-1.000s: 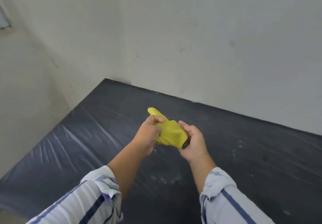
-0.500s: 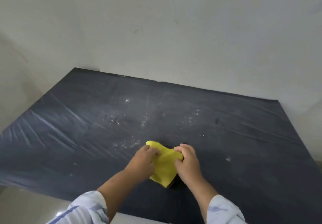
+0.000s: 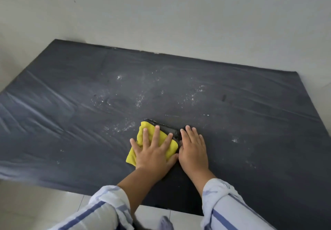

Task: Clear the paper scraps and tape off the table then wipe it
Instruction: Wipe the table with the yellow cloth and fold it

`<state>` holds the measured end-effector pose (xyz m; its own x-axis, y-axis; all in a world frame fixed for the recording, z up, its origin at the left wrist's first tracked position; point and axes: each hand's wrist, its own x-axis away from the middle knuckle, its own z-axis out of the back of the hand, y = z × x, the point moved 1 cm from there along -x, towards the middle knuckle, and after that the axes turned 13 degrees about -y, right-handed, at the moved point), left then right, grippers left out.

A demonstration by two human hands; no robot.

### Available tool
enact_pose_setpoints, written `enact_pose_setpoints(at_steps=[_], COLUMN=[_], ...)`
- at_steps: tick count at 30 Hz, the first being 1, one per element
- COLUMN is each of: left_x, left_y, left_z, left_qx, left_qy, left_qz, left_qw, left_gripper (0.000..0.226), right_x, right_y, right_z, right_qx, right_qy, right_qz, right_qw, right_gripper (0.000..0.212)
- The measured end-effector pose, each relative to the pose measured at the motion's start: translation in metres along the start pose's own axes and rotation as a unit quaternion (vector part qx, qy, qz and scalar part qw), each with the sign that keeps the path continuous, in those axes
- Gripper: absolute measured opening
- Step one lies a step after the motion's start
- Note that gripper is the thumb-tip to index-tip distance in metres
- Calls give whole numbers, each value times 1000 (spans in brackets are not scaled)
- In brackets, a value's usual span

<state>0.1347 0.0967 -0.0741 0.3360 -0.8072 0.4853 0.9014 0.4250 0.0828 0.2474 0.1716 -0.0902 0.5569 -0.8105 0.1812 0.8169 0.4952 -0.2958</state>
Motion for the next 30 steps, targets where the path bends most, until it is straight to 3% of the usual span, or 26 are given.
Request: enact_pose_setpoints(at_steps=[6, 9, 13, 17, 20, 22, 24, 27, 30], left_x=[-4, -14, -16, 7, 33, 42, 33, 18, 14], left_y=[-29, -77, -138, -76, -28, -41, -84, -172, -202], left_z=[-4, 7, 26, 25, -6, -16, -16, -2, 16], left_qx=[48, 102, 209, 192, 146, 93, 77, 146, 215], left_qy=[43, 103, 133, 188, 79, 85, 100, 89, 151], left_qz=[-19, 74, 216, 118, 29, -1, 54, 213, 256], left_qw=[998, 987, 945, 956, 986, 992, 991, 962, 930], left_gripper=[67, 55, 51, 49, 57, 58, 55, 54, 55], right_x=[-2, -2, 0, -3, -6, -4, -5, -7, -12], right_y=[1, 2, 1, -11, -40, -54, -57, -55, -72], right_z=[-3, -4, 0, 3, -3, -13, -16, -17, -14], right_qx=[14, 13, 15, 1, -23, -6, 1, 19, 10], right_qy=[-5, -16, -26, -29, -57, -65, -42, -51, -62], right_qz=[1, 6, 4, -26, -2, 26, 30, 10, 11], right_qw=[1000, 1000, 1000, 999, 998, 998, 999, 998, 998], right_gripper=[46, 43, 45, 45, 52, 54, 46, 45, 48])
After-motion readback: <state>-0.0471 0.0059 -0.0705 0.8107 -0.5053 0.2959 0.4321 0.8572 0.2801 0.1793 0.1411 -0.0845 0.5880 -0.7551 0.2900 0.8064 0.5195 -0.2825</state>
